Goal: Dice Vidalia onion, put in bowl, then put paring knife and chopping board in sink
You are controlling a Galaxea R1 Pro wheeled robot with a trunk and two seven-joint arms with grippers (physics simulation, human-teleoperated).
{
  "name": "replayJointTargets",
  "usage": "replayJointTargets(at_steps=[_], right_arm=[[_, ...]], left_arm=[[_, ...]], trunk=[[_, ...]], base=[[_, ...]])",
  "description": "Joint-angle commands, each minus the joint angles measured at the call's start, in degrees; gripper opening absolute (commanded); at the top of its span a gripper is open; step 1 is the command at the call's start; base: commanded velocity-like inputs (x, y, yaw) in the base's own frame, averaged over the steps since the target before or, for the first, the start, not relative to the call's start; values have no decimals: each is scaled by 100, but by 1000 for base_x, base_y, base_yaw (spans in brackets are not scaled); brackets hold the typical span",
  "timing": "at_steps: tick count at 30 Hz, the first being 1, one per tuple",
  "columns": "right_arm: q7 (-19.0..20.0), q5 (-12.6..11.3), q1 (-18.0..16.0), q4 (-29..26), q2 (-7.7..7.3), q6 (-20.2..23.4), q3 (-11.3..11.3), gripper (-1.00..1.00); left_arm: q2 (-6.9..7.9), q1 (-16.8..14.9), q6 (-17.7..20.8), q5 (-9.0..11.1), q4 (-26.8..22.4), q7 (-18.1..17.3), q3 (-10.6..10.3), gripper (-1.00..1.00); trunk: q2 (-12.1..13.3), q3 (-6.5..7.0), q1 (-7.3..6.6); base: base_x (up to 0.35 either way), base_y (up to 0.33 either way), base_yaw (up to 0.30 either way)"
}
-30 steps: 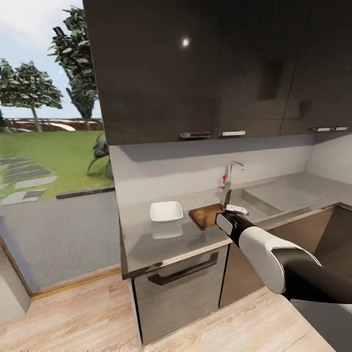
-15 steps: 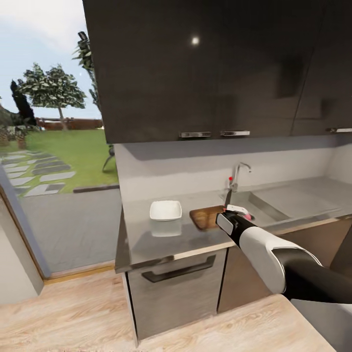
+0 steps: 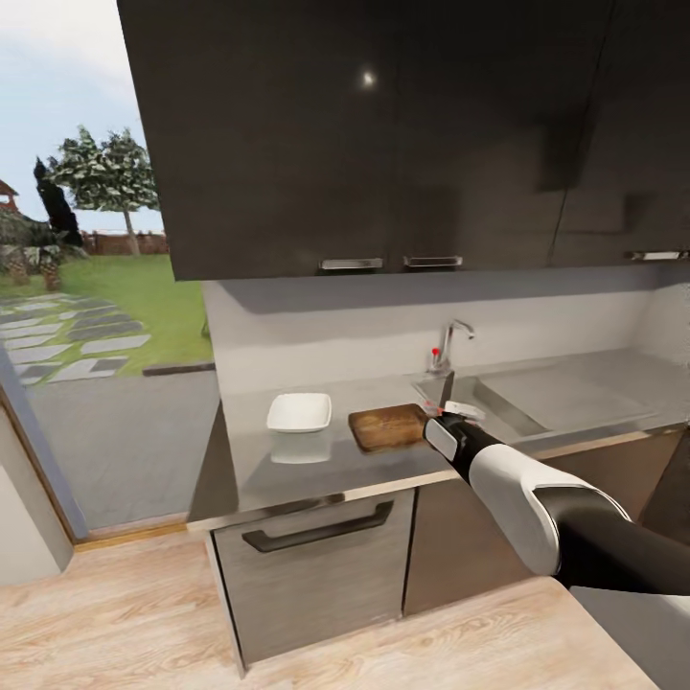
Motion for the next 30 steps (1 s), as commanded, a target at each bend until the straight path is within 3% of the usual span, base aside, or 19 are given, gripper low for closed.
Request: replayJointTargets(at_steps=[1,16,30], right_arm=[[-20,-5,3,-16,1,33,-14,-100],[-20,-5,3,-12,9,28,-7,-100],[-20,-5,3,-11,9,24,-11,-100]], left_arm=[[-7,4,-6,-8,-6,-21,28,100],[-7,4,-5,-8,6,-21,26,100],[-7,4,-5,-8,11,-21,26,100]], trunk=[[-3,-1,2],[-3,-1,2],[-3,-1,2]], base=[[0,-316,0],[0,-317,12],[0,-317,247]])
